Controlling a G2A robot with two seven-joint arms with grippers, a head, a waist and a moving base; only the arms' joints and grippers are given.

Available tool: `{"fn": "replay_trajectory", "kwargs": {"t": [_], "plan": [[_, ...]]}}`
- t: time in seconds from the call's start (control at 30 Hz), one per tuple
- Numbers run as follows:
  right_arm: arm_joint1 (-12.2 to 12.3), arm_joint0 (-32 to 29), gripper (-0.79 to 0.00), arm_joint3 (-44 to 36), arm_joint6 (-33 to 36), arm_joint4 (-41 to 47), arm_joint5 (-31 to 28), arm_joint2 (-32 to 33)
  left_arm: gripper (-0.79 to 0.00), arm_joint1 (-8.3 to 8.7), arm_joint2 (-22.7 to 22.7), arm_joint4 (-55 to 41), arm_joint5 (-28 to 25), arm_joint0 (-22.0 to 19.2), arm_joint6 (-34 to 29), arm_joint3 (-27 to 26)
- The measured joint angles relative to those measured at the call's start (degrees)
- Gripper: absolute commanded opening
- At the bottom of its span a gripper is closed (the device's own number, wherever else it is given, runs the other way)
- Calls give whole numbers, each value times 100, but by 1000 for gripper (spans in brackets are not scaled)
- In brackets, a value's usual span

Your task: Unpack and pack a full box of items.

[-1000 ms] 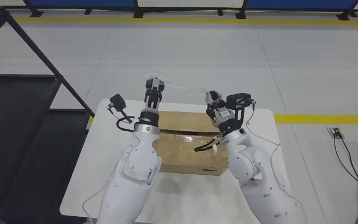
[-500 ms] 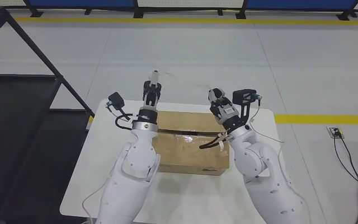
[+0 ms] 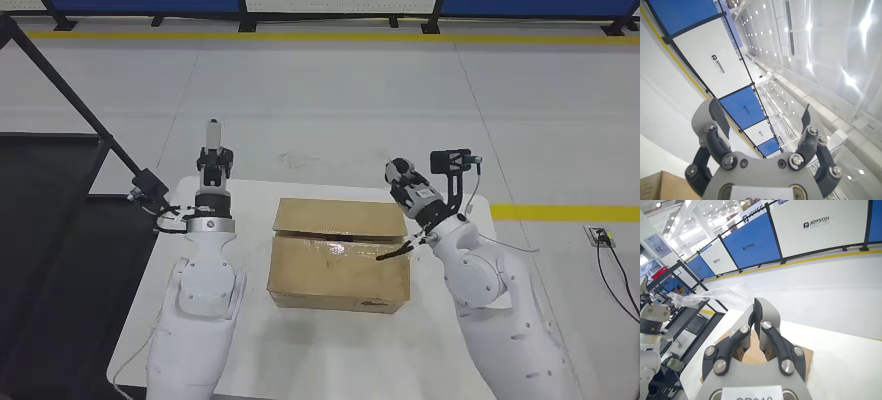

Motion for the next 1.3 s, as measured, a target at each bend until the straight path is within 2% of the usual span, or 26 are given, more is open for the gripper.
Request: {"fn": "replay_trajectory", "kwargs": {"t": [0.2,0.3,0.63,0.83,1.03,1.07,1.1,1.13,1.17,1.27,1.3], "plan": [[143,-296,-785,-521,1026,-244,-498,310,0,106,-366,-684,52,390,-1433,-283],[205,-406,-785,-724,1534,-137,-865,415,0,147,-410,-673,135,523,-1893,-348],[215,-427,-785,-758,1635,-55,-921,447,0,163,-440,-717,184,579,-1999,-417],[196,-415,-785,-699,1551,-590,-343,65,0,202,-404,-451,-7,808,-2086,-519],[157,-445,-785,-793,1509,-790,357,-259,0,314,-519,-603,-397,1265,-3250,-751],[156,-471,-785,-827,1496,-799,412,-278,-22,334,-588,-700,-422,1328,-3412,-807],[155,-516,-785,-884,1474,-812,492,-292,-86,358,-687,-790,-437,1406,-3580,-869],[155,-557,-785,-933,1466,-814,551,-299,-215,376,-757,-847,-433,1460,-3693,-904],[155,-600,-785,-982,1471,-810,613,-301,-397,392,-826,-911,-414,1507,-3791,-929],[152,-728,-785,-1141,1548,-676,829,-286,-554,437,-1002,-1176,-346,1623,-4067,-991],[155,-757,-785,-1202,1627,-625,881,-274,-566,455,-1061,-1273,-341,1659,-4183,-1013]]}}
